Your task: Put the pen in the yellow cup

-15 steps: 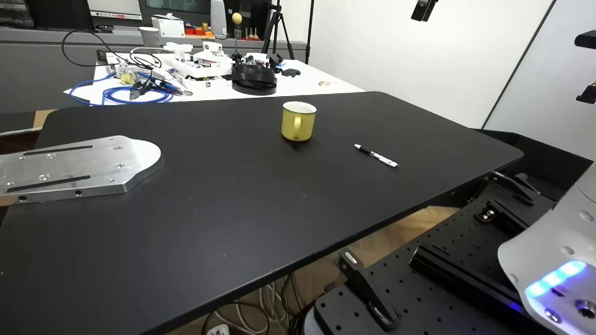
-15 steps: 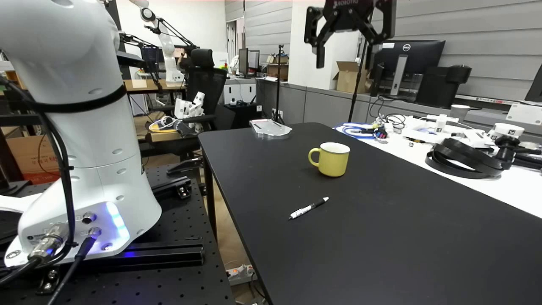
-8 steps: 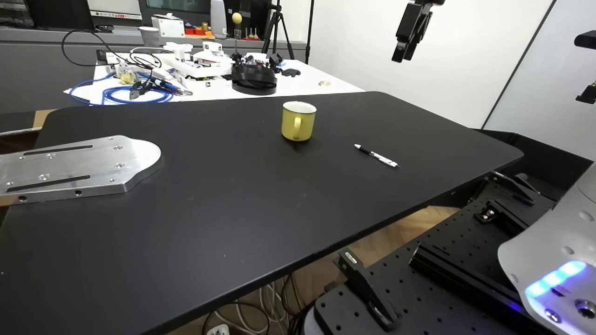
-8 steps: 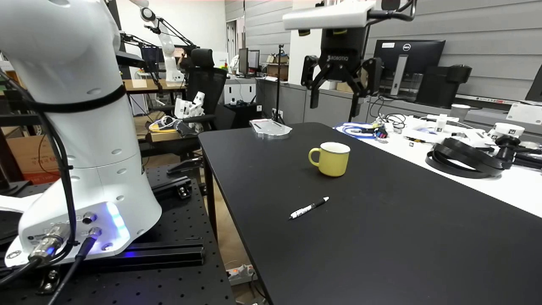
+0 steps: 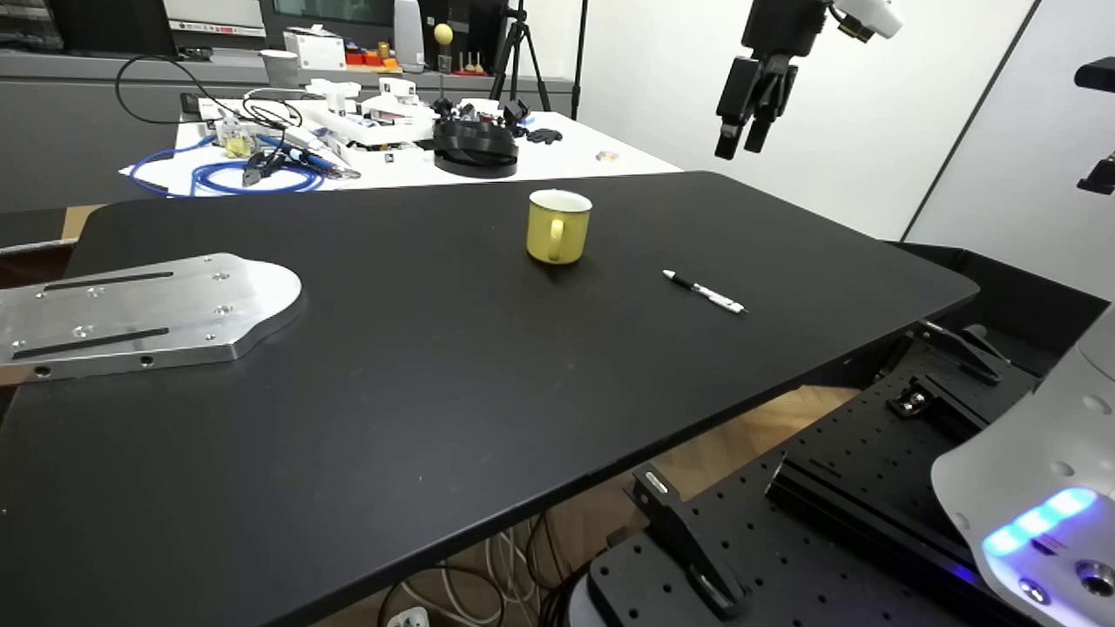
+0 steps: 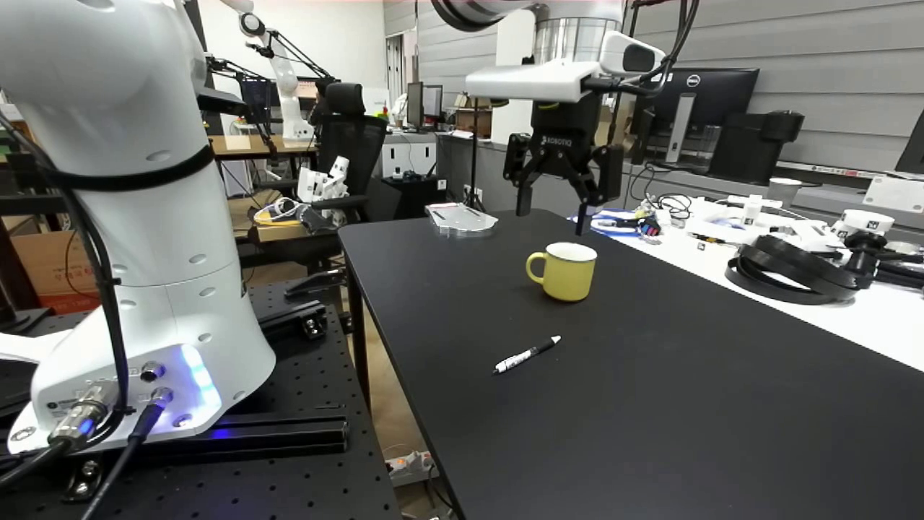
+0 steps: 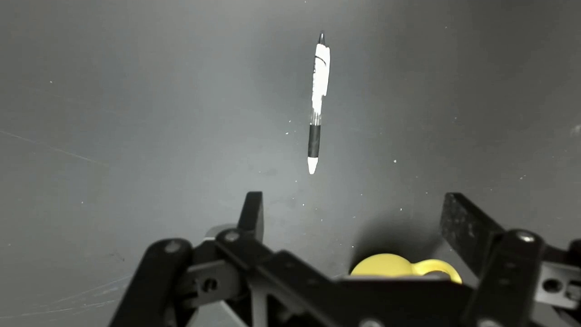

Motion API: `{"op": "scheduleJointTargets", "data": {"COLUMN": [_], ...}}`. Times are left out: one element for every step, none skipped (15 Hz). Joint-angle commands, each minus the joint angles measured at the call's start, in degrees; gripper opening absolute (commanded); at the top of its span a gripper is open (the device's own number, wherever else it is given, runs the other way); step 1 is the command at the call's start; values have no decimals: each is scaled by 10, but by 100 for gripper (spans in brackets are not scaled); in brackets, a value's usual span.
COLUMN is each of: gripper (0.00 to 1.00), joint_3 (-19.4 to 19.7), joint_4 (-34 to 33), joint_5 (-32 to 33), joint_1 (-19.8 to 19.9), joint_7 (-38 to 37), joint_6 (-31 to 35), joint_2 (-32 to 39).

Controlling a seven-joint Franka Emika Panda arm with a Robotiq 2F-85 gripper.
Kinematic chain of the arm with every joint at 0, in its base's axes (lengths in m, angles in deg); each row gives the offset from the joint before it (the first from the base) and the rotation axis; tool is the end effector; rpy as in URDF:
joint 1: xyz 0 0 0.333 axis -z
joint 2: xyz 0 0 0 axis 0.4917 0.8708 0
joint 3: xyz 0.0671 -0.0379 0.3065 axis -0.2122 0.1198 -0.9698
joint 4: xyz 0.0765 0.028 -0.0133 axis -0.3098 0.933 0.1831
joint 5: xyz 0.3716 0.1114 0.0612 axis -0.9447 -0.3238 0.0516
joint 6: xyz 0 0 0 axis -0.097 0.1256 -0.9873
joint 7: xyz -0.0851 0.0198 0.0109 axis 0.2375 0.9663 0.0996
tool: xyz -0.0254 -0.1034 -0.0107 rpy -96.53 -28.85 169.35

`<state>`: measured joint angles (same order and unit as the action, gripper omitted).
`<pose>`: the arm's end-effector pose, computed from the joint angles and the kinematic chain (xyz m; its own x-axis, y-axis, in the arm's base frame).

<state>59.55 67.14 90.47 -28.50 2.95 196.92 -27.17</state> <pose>0.4108 -0.0836 0.3248 0.9654 0.2596 0.0256 0.2598 -0.9657 -0.0042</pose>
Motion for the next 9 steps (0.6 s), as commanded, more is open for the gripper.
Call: {"op": "scheduleJointTargets", "data": {"gripper": [100, 100, 100, 100, 100, 100, 100, 100, 100], "joint_3": [-8, -7, -8, -5, -5, -5, -4, -5, -7], "joint_4": [0, 4, 11, 17, 23, 26, 27, 27, 26], "joint_5": [-3, -3, 2, -4, -5, -4, -6, -5, -6], "joint_1": [8, 8, 9, 8, 9, 11, 13, 16, 19], "joint_7": [1, 4, 2, 12, 13, 12, 16, 16, 17], "joint_6": [-1, 12, 30, 41, 60, 76, 89, 106, 120], "joint_2": [0, 8, 23, 34, 48, 63, 79, 96, 112]}}
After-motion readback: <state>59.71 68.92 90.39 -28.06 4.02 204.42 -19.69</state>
